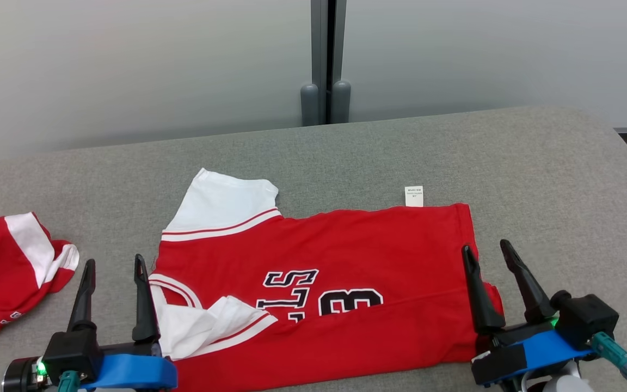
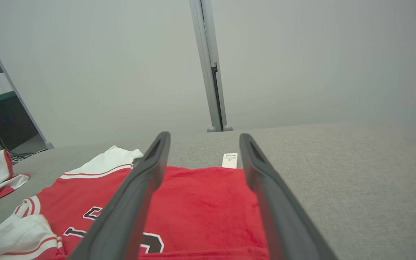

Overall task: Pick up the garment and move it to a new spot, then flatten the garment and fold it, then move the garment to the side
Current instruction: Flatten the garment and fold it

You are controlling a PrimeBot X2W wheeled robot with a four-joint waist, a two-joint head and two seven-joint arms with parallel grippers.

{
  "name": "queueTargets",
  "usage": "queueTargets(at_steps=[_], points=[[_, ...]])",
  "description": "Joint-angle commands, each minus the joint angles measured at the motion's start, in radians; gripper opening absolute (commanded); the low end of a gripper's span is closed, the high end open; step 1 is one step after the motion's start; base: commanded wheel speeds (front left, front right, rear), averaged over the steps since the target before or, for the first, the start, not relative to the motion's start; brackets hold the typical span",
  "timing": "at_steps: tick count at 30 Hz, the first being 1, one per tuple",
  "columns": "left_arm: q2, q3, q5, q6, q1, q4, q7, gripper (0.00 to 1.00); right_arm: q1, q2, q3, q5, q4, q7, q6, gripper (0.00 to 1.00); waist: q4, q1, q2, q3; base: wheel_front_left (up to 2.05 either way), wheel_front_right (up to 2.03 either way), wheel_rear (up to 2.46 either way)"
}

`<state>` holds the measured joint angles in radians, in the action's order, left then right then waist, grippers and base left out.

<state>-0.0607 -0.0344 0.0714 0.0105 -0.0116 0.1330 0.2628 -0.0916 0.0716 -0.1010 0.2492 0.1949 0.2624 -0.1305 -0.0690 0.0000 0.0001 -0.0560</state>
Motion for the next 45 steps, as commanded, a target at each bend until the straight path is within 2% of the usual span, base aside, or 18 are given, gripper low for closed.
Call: queueTargets(at_steps=[1,14,32,38,45], points=[[0.001,0.003,-0.007,0.002,0.023,0.004,0.002,1.00,0.015,-0.006,-0.001,-0.003,-0.008,0.003,0.000,1.00,0.001,0.0000,-0.0001,-0.002,0.00,0.00,0.00],[0.008,-0.004,-0.010,0.010,-0.002,0.038,0.002,1.00,0.071,-0.021,0.009,-0.034,-0.017,0.003,0.000,1.00,0.007,0.0000,-0.0001,0.001,0.00,0.00,0.00],[0.010,-0.013,-0.019,0.018,0.016,0.060,0.002,1.00,0.045,-0.022,0.024,-0.057,0.013,0.003,0.000,1.00,0.010,0.0000,-0.0001,-0.001,0.00,0.00,0.00],[-0.028,-0.023,-0.027,0.049,0.119,0.079,0.002,1.00,-0.033,0.005,0.057,-0.067,0.038,0.003,0.000,1.00,0.013,0.0000,-0.0001,-0.030,0.00,0.00,0.00],[-0.104,0.003,-0.022,0.095,0.376,0.193,0.002,1.00,-0.211,0.082,0.029,-0.049,0.122,-0.010,0.000,1.00,-0.002,0.0000,-0.0001,-0.110,0.00,0.00,0.00]])
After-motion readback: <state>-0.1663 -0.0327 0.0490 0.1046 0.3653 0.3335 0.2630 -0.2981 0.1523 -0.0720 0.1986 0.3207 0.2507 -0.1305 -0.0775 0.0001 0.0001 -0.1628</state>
